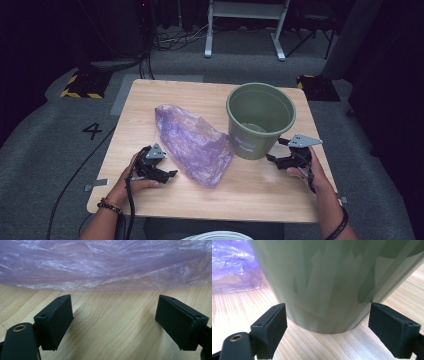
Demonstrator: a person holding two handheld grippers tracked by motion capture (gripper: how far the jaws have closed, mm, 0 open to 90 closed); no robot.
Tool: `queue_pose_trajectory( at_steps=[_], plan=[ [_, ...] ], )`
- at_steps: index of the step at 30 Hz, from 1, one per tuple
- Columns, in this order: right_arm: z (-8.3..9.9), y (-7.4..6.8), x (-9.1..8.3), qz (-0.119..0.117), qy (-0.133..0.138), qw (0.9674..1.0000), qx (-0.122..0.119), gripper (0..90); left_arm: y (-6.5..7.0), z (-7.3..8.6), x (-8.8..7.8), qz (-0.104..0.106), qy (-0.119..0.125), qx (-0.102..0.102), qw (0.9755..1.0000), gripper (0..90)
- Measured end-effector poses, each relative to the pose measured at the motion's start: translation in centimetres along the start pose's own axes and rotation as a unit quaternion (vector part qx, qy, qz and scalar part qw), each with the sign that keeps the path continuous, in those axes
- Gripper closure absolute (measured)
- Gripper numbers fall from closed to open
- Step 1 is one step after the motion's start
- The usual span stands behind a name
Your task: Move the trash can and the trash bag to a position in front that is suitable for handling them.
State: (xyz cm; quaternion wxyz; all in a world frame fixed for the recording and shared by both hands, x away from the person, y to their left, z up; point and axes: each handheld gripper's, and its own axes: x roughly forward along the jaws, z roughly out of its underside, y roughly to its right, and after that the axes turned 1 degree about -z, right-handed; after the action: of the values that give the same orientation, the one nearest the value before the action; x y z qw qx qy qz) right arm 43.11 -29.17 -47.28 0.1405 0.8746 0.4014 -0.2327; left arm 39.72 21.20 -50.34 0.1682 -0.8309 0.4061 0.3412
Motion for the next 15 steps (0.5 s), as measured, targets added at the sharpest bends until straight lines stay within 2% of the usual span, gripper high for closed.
queue_pose_trajectory(
  at_steps=[4, 12, 15],
  plan=[
    [-0.3, -0.7, 0.7, -0.005, -0.008, 0.9998, -0.015, 15.2, 0.0, 0.0, 0.0, -0.001, 0.000, 0.000, 1.0000, 14.3],
    [-0.3, -1.9, 1.7, -0.019, -0.019, 0.9992, -0.030, 15.5, 0.0, 0.0, -0.1, -0.003, 0.000, -0.002, 1.0000, 14.6],
    [0.1, -2.1, 1.7, -0.026, -0.021, 0.9990, -0.028, 16.3, 0.0, 0.1, -0.3, -0.002, 0.006, -0.013, 0.9999, 17.5]
  ],
)
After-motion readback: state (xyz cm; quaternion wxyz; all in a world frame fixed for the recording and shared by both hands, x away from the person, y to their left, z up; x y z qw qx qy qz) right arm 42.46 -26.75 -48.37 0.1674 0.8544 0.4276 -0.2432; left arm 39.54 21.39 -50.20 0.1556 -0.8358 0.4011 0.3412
